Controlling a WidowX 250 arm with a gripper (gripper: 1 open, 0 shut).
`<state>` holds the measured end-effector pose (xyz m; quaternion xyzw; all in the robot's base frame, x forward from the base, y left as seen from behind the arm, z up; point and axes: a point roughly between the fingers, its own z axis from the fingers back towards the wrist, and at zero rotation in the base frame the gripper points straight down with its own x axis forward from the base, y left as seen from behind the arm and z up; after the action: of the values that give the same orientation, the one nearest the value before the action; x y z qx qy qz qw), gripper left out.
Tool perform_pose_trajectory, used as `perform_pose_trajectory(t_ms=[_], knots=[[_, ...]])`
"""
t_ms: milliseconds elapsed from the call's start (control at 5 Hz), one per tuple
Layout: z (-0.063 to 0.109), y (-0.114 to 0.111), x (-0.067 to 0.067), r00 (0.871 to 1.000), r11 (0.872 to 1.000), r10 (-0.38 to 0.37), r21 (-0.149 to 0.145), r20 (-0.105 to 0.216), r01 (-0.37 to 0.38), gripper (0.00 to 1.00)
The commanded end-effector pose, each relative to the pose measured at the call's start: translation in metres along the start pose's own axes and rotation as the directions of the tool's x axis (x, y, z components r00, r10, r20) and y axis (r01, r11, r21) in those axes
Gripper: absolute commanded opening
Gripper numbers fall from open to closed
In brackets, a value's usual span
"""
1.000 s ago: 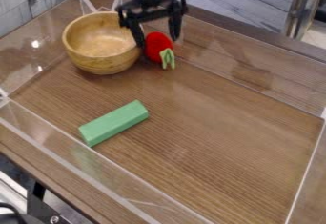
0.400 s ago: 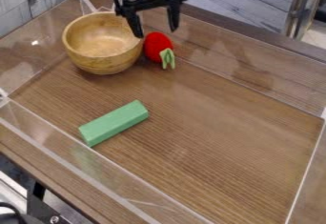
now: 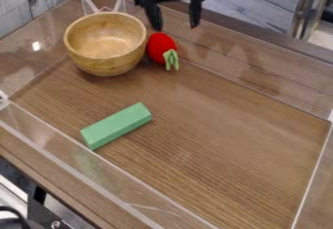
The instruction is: Move the red fruit to the left
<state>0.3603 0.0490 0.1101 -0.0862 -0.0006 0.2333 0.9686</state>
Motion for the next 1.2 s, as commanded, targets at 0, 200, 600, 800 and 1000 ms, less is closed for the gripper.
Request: perform_pose_trajectory(t_ms=[0,200,600,800,1000], knots=[[0.029,-0.022,-0.012,0.996,0.998,-0.056,-0.003,0.066,0.056,1.00],[0.033,-0.034,-0.029,0.994,0.996,-0.089,0.010,0.065,0.089,1.00],[-0.005,-0.040,-0.040,0.979,0.980,-0.200,0.026,0.048,0.199,1.00],[-0.014,-0.050,-0.050,0.972,0.973,-0.228,0.028,0.056,0.227,1.00],[-0.016,-0.055,-0.053,0.957,0.959,-0.285,0.022,0.062,0.284,1.00]])
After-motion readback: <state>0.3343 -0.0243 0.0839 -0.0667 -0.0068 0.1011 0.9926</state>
